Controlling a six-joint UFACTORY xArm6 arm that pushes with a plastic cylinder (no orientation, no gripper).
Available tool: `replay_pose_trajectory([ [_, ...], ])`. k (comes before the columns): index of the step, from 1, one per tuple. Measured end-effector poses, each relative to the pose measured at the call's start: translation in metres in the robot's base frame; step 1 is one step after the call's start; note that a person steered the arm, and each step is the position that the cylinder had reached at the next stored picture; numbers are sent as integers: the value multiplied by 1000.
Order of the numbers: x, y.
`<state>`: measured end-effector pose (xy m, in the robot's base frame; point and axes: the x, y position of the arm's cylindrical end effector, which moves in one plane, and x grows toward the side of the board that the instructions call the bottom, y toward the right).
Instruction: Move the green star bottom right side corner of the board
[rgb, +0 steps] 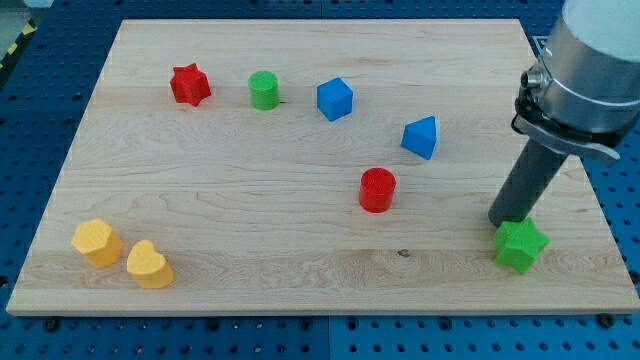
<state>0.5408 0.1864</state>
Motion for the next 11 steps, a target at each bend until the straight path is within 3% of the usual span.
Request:
replay_pose_trajectory([
  [4, 51, -44],
  [6, 27, -44],
  [9, 42, -4],
  [10, 42, -4],
  [11, 42, -47],
])
